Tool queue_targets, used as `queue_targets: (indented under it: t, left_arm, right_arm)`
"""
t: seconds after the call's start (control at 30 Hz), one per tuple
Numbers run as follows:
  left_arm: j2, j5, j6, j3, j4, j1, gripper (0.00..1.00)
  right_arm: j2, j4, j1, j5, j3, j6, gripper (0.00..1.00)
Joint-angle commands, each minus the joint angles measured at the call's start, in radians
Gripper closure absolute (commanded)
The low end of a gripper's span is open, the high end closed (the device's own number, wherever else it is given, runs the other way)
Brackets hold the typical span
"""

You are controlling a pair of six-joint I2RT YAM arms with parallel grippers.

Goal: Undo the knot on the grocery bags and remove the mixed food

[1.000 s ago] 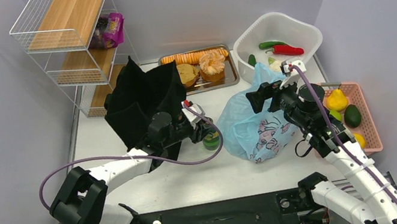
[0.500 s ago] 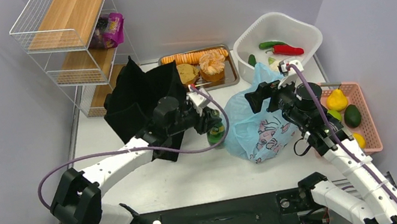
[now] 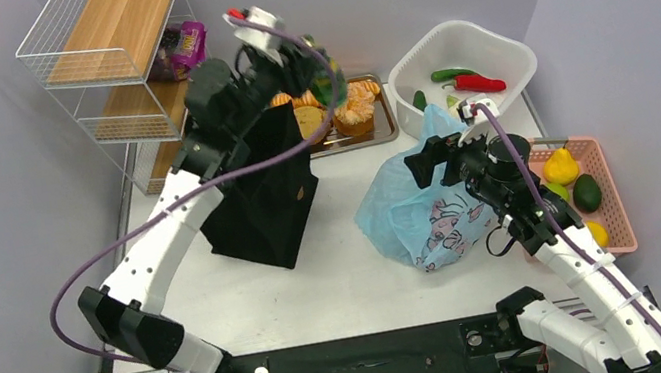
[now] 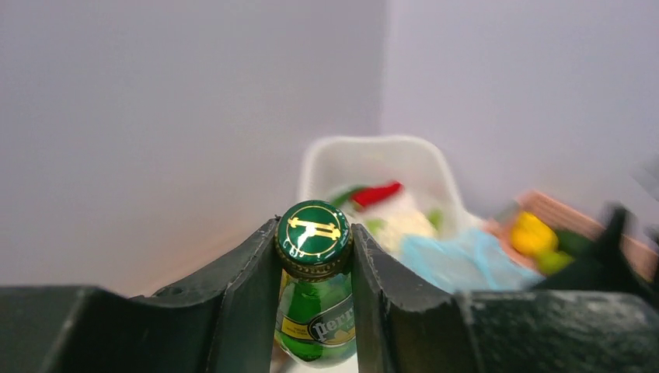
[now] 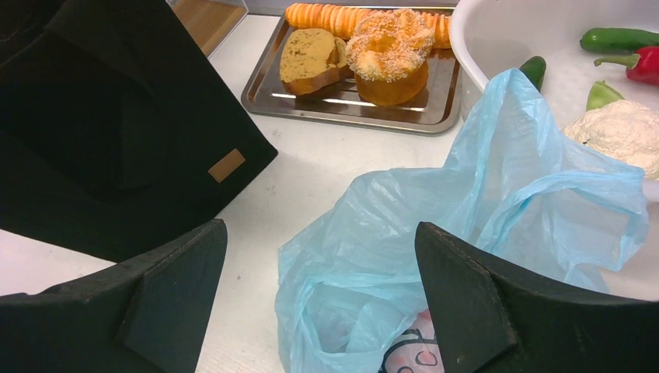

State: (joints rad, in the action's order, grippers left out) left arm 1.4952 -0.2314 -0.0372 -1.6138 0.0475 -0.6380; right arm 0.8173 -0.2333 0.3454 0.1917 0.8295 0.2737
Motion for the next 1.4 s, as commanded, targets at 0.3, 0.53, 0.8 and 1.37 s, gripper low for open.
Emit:
queue_targets:
  t: [0.3, 0.53, 0.8, 1.37]
  left_arm:
    - [0.424, 0.297, -0.043, -0.889, 0.186, 0.444, 1.0]
    - [0.487, 0.301, 0.041, -1.031, 0.304, 0.536, 1.0]
    - [0.433, 0.348, 0.086, -0.999, 0.283, 0.672, 1.0]
    - [0.325, 0.32, 0.003, -0.789, 0.102, 0.83, 0.86]
  right_arm:
    - [0.013, 0.063, 0.014, 0.014, 0.032, 0.012, 0.14]
    - [0.014, 0.068, 0.04, 0.0, 0.022, 0.016, 0.14]
    - [0.035, 0.077, 0.073, -0.011, 0.028, 0.015, 0.14]
    - [0.064, 0.08, 0.113, -0.028, 0.046, -0.004, 0.15]
